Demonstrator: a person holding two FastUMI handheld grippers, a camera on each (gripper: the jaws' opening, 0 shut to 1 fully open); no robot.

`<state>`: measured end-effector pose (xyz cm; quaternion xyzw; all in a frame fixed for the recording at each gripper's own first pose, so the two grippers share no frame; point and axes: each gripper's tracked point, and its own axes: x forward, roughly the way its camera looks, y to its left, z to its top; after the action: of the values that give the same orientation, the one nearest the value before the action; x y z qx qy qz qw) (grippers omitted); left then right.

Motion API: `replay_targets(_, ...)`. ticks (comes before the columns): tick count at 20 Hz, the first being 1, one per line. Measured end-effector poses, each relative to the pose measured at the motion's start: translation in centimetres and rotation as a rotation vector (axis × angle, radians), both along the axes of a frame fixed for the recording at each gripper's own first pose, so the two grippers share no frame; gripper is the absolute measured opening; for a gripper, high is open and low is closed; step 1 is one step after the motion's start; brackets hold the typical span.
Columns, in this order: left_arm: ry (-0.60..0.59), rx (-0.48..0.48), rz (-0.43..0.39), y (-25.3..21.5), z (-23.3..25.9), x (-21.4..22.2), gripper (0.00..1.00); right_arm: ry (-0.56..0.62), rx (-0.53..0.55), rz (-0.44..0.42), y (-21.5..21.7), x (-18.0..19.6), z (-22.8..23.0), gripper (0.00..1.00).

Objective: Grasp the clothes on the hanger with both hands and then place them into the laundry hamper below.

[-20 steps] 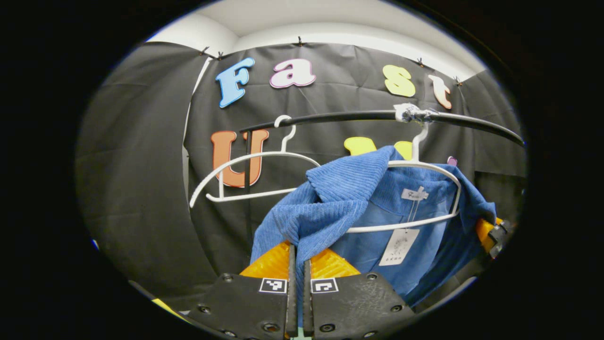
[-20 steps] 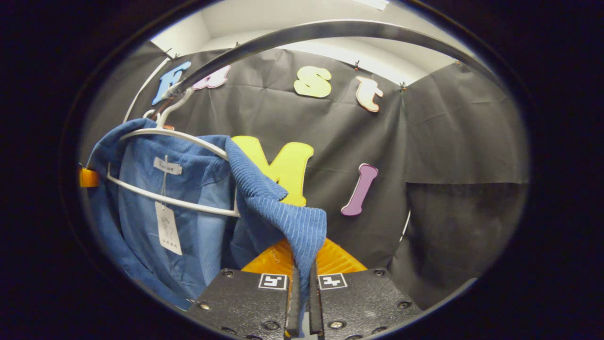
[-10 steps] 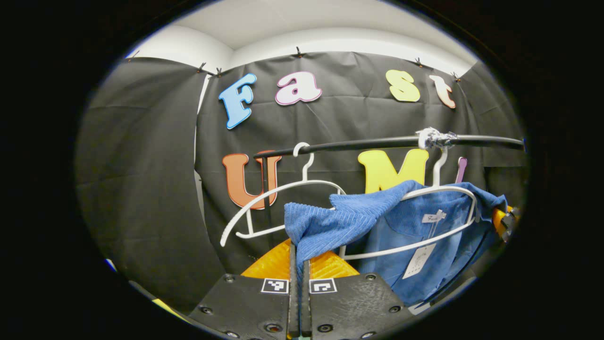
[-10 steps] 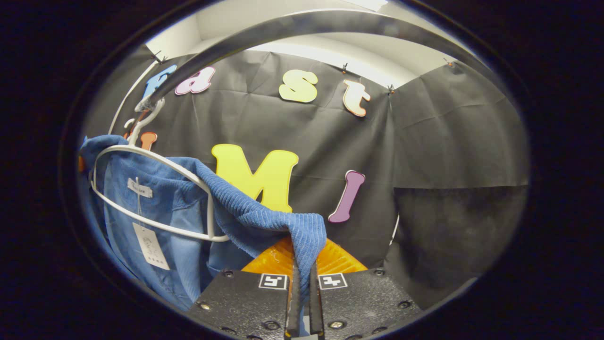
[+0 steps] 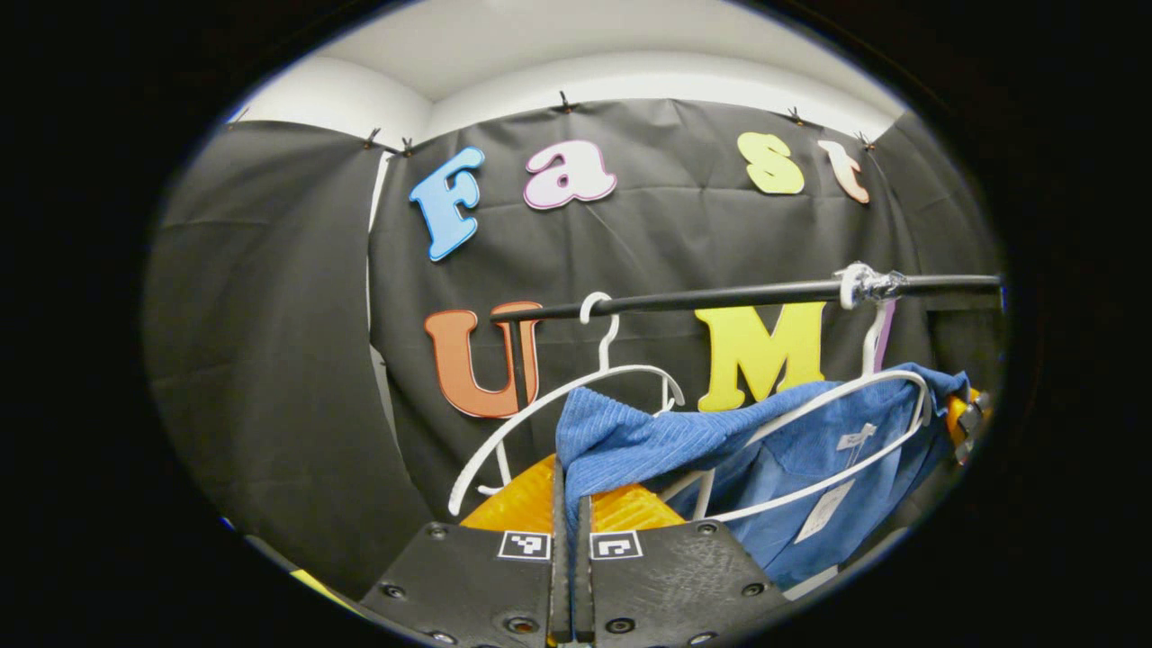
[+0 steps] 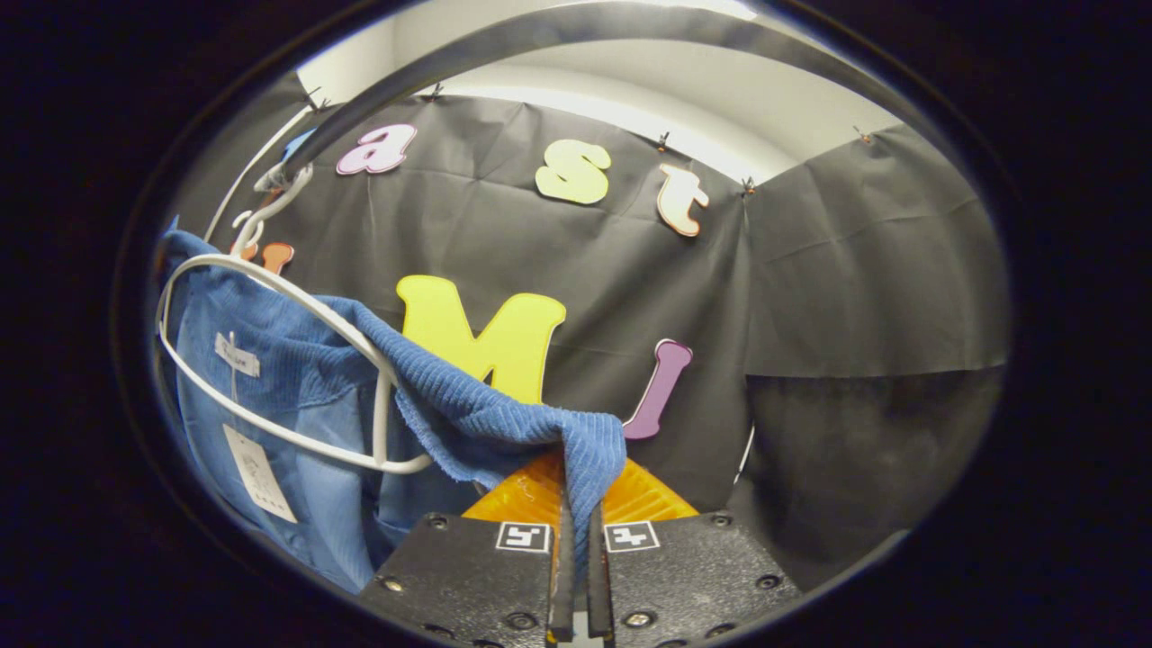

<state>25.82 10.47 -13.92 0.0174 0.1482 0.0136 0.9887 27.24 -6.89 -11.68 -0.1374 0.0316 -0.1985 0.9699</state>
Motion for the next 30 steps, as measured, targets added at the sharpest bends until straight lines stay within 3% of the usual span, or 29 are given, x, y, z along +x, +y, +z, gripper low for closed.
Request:
replay_targets(1, 0.008, -0.005, -0.007, 0.1, 0.0, 0.2, 0.02, -0.003, -0.012, -0.003, -0.2, 0.2, 0.0, 0.09)
replay_targets(13, 0.058, 0.041, -0.129, 0.6, -2.0, 2.1, 0.02, -0.033, -0.137, 0.022, -1.0, 2.1, 0.5, 0.08)
replay_targets(16, 0.081, 0.009, -0.169, 0.7, -3.1, 2.9, 0.02, -0.020, -0.166, 0.045, -0.5, 2.8, -0.3, 0.09)
replay_targets(22, 0.112, -0.021, -0.198, 0.9, -4.9, 2.8, 0.02, 0.058, -0.115, 0.069, -0.9, 3.3, -3.1, 0.10)
replay_targets(30, 0.138, 0.025, -0.195, 0.9, -7.2, 1.6, 0.02, 0.106, -0.110, 0.080, -0.4, 2.3, -4.6, 0.09)
